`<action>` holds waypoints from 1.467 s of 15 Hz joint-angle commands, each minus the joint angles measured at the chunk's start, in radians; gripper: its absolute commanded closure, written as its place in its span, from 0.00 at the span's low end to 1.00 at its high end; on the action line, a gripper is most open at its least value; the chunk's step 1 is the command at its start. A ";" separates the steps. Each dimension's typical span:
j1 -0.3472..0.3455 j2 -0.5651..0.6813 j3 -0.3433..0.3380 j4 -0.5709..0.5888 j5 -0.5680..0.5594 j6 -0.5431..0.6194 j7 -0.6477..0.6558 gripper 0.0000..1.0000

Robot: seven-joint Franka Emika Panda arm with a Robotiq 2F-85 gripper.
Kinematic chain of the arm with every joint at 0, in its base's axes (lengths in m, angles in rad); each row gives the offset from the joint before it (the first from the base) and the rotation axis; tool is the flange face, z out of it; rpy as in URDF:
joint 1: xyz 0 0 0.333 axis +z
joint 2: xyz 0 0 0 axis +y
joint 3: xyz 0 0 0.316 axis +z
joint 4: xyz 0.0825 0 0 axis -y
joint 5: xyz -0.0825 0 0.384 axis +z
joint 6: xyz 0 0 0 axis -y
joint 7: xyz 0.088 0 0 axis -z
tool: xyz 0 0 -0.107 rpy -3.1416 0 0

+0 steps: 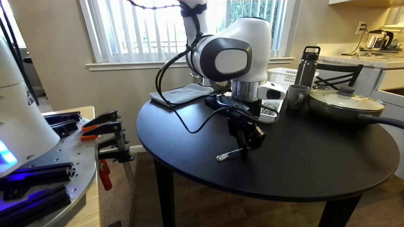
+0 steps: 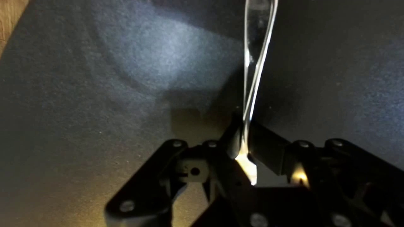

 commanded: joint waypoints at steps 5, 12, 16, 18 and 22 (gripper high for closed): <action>0.127 -0.058 -0.020 -0.002 -0.022 0.038 0.006 0.98; 0.434 -0.199 -0.218 0.011 -0.167 0.023 0.100 0.98; 0.473 -0.186 -0.190 0.116 -0.222 -0.012 0.066 0.98; 0.466 -0.160 -0.145 0.179 -0.219 -0.026 0.047 0.98; 0.409 -0.095 -0.004 0.298 -0.171 -0.025 -0.030 0.98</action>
